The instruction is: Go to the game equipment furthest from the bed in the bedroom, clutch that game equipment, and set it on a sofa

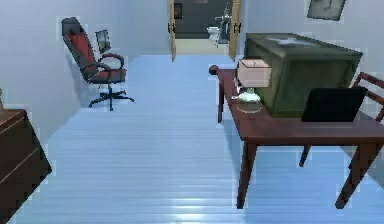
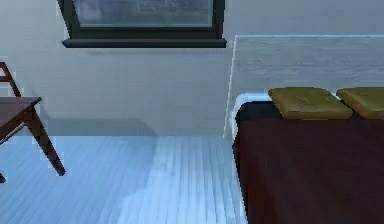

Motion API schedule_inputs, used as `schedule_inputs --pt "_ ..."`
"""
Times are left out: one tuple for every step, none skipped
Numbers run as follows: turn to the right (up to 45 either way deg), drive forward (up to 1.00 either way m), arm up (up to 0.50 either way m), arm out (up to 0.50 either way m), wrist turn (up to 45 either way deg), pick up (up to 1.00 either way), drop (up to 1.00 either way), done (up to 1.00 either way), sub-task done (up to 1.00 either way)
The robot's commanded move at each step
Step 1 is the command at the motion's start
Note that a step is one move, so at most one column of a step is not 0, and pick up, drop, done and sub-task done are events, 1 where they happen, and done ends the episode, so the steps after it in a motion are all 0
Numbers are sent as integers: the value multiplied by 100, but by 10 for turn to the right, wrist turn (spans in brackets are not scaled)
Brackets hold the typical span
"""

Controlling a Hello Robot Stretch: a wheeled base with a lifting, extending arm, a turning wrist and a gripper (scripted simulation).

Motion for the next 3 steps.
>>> schedule_inputs --pt "0 20 0 0 0 0 0 0 0" --pt "450 0 0 0 0 0 0 0 0" --pt "360 0 0 0 0 0 0 0 0"
